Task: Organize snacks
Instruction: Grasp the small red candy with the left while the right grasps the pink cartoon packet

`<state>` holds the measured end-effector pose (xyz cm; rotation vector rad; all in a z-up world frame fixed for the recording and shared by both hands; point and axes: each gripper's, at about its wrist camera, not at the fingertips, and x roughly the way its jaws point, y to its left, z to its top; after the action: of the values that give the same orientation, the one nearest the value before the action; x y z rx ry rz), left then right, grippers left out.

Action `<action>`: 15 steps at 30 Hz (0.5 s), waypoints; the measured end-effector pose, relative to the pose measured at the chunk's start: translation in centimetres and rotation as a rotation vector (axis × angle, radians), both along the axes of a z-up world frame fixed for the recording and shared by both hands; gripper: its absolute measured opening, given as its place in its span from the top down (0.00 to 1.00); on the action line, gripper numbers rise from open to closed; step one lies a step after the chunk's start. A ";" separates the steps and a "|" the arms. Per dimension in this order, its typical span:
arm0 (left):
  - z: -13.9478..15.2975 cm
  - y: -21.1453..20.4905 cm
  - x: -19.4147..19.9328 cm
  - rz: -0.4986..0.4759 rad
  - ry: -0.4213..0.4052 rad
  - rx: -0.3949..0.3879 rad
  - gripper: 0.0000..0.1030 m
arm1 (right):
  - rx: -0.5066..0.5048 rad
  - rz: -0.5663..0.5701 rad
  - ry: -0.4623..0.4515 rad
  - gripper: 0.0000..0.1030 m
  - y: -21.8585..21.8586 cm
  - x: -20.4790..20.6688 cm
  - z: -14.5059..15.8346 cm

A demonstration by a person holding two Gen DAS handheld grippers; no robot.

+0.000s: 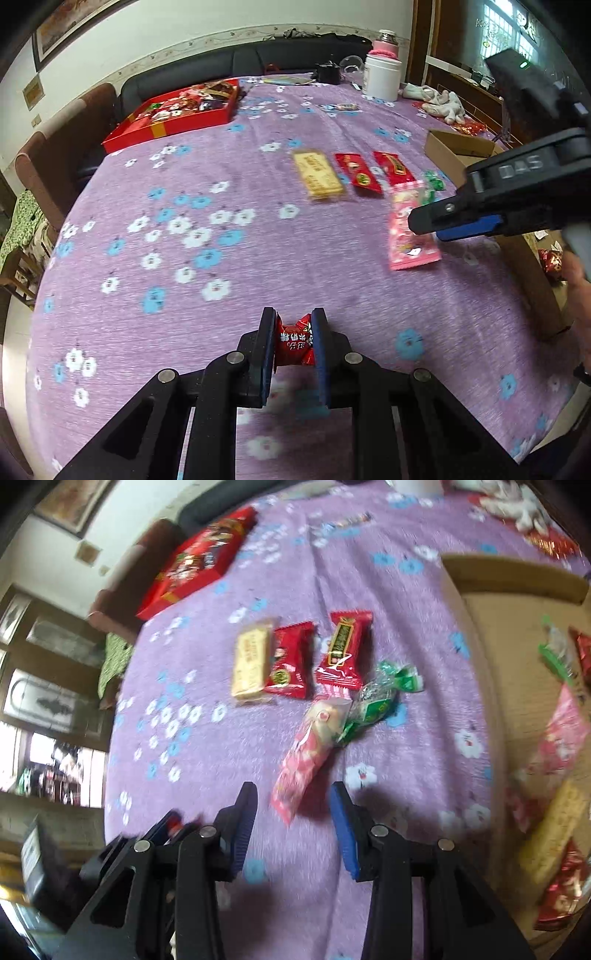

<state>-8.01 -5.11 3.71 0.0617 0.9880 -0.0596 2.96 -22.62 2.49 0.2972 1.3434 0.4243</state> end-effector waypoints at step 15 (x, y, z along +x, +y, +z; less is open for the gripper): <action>0.0 4.2 0.7 0.030 0.006 -0.061 0.82 | -0.004 0.108 -0.079 0.86 4.0 -2.9 0.6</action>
<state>-7.31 -0.88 3.71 -0.0090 0.9919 -0.0621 0.08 -18.61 3.10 0.2037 1.2865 0.5184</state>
